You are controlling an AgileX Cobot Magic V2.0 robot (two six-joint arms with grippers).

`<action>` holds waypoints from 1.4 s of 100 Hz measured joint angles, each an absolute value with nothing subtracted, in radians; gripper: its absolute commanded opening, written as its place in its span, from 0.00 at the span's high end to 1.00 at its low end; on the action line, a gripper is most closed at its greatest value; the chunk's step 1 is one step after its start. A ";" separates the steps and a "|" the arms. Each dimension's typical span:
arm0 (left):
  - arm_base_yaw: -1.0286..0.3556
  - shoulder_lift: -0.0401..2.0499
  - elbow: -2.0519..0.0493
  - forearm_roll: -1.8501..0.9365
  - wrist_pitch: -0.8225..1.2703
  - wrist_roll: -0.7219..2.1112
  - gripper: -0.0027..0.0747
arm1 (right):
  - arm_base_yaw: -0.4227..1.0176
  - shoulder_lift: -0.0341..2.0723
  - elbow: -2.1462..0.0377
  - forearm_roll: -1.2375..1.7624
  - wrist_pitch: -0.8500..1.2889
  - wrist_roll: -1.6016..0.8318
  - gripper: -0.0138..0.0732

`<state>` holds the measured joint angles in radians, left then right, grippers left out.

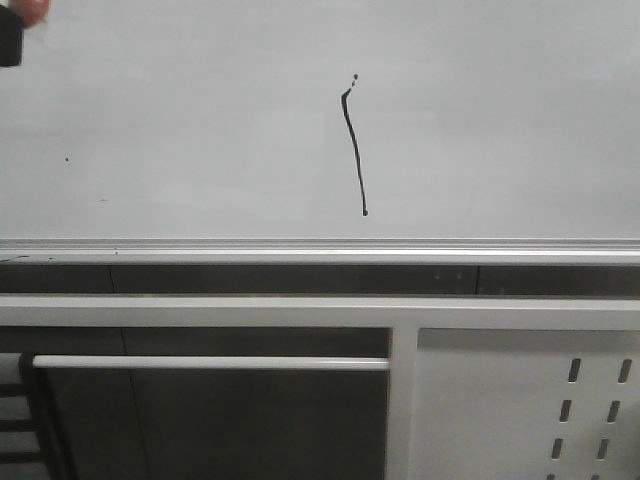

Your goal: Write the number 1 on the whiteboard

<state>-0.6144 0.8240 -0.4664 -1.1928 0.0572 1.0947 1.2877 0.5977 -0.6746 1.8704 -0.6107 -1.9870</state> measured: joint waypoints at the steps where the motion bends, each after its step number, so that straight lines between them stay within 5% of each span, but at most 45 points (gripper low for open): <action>1: -0.620 0.832 -0.466 -1.193 0.045 1.095 0.99 | 1.288 0.598 -0.673 1.870 -0.611 -1.993 0.93; 30: -0.912 0.971 -0.466 -1.217 -0.288 1.078 0.99 | 1.288 0.598 -0.655 1.870 -0.612 -2.020 0.93; 48: -1.035 1.062 -0.466 -1.110 -0.505 0.819 0.99 | 1.288 0.598 -0.655 1.870 -0.618 -2.022 0.93; 80: -1.044 1.201 -0.466 -0.801 -0.596 0.417 0.99 | 1.288 0.598 -0.655 1.870 -0.627 -2.022 0.93; 140: -0.970 1.373 -0.466 -0.574 -0.726 0.138 0.99 | 1.288 0.598 -0.655 1.870 -0.648 -2.023 0.93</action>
